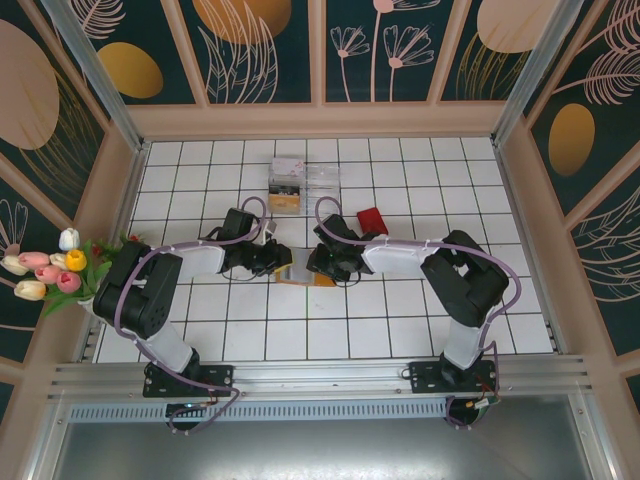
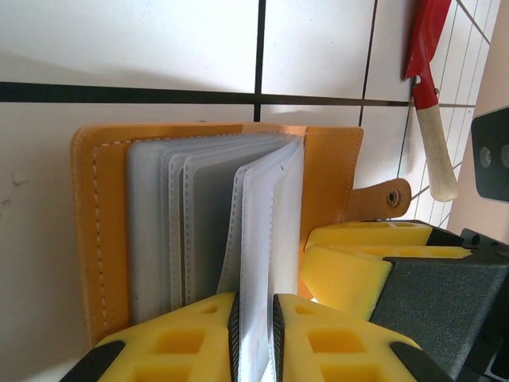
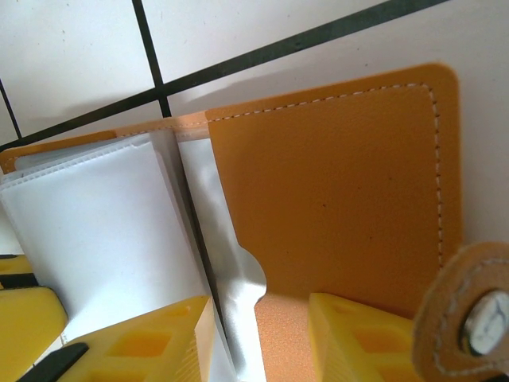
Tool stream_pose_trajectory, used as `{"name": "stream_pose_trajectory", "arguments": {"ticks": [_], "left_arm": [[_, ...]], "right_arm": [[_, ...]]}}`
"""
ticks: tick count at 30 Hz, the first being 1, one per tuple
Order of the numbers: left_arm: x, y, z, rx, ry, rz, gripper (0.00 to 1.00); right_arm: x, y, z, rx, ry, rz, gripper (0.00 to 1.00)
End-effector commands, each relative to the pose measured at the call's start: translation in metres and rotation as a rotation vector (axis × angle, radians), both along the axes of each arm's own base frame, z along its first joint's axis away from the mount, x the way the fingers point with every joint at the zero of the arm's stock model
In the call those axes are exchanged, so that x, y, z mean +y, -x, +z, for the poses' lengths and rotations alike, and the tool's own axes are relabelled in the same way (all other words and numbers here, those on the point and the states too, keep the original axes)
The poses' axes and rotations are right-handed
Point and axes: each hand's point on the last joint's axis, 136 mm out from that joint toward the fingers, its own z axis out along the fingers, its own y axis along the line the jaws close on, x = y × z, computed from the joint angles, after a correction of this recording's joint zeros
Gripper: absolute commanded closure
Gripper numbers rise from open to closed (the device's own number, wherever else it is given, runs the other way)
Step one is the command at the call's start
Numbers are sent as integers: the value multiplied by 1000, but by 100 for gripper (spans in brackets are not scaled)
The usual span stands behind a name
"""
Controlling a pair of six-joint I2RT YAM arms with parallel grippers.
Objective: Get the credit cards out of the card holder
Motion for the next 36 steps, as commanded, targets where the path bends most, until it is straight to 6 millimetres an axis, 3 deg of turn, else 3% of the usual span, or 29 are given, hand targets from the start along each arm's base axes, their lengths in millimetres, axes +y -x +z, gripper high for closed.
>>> {"name": "stream_pose_trajectory", "arguments": {"ticks": [1,10,18,23,27,36], "left_arm": [[-3,0,1,-1,26,-11,79],[-8,-1,10,-21,79,-18,80],[-11,-1,10,-17,96,-21,83],[-12,-3,10,-20,104,-20,84],[-12,-3,9,-15,106,-19,85],[-13,-3,10,-14,116,-23,85]], "right_arm": [[-4,2,-1,-3,-3,3,62],[0,0,8,-14,-59,15,62],[12,0,39,-118,-142,122,59],[14,3,47,-165,-149,193,46],[14,5,44,-180,-120,221,36],[26,11,28,-181,-41,291,26]]}}
